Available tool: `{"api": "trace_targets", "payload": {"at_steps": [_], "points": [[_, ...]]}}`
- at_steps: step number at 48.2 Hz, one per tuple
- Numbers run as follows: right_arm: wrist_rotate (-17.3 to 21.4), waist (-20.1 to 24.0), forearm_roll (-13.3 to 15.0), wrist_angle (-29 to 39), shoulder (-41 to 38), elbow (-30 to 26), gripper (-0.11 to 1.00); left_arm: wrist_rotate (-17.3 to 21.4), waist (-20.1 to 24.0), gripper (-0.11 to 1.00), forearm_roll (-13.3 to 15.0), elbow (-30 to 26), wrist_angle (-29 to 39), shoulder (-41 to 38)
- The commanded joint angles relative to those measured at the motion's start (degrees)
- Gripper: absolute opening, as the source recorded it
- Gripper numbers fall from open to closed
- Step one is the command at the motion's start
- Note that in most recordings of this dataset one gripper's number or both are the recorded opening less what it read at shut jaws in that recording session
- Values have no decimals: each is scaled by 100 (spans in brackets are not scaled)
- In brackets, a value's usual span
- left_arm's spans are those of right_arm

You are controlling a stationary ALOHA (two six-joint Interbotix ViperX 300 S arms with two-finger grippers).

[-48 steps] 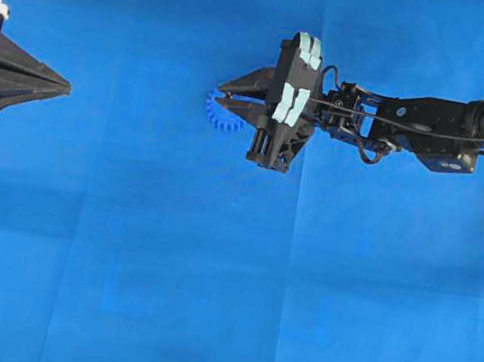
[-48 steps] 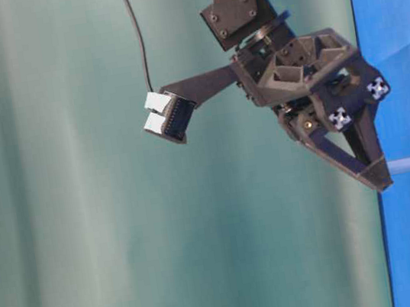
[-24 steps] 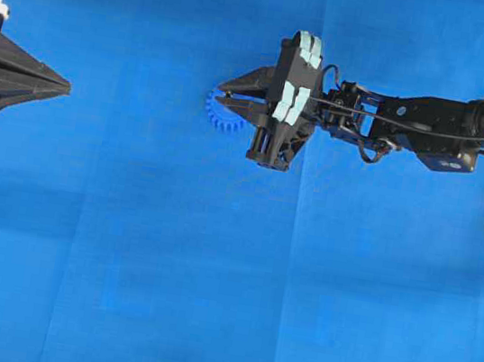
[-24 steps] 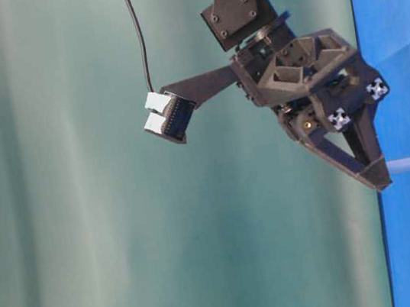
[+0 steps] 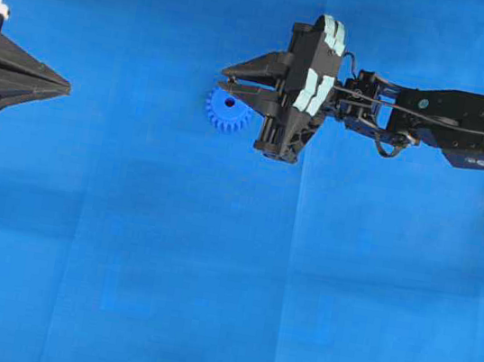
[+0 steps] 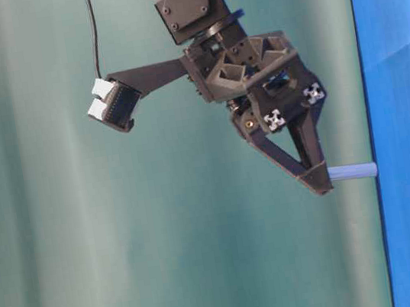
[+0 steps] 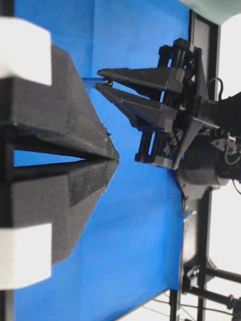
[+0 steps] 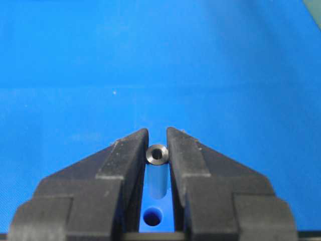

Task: Insert the shaft placed at a random location into the center hole of the small gear at another random location.
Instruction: 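Carry the shaft left with the right gripper over the blue gear, then align the shaft above the gear's center hole and lower it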

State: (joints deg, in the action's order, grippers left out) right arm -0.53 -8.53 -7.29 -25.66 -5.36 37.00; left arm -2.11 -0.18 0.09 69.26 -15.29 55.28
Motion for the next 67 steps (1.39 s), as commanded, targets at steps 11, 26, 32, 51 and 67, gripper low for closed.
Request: {"api": "trace_targets", "payload": {"at_steps": [11,26,32,51,67], "points": [[62,-9,-26,-149,-334,-141,4,-9,-9,0,0,-53,-35,-26],[62,0,-202,-369,-606,-114,4,-9,-9,0,0,-62,-35,-26],[62,-9,-246,-369,-633,-105,4,-9,-9,0,9,-62,-35,-26],[62,-9,-246,-387,-633,-97,4,-9,-9,0,0,-62,-26,-26],[62,-9,-299,-396,-958,-202,4,-9,-9,0,0,-62,-35,-26]]}}
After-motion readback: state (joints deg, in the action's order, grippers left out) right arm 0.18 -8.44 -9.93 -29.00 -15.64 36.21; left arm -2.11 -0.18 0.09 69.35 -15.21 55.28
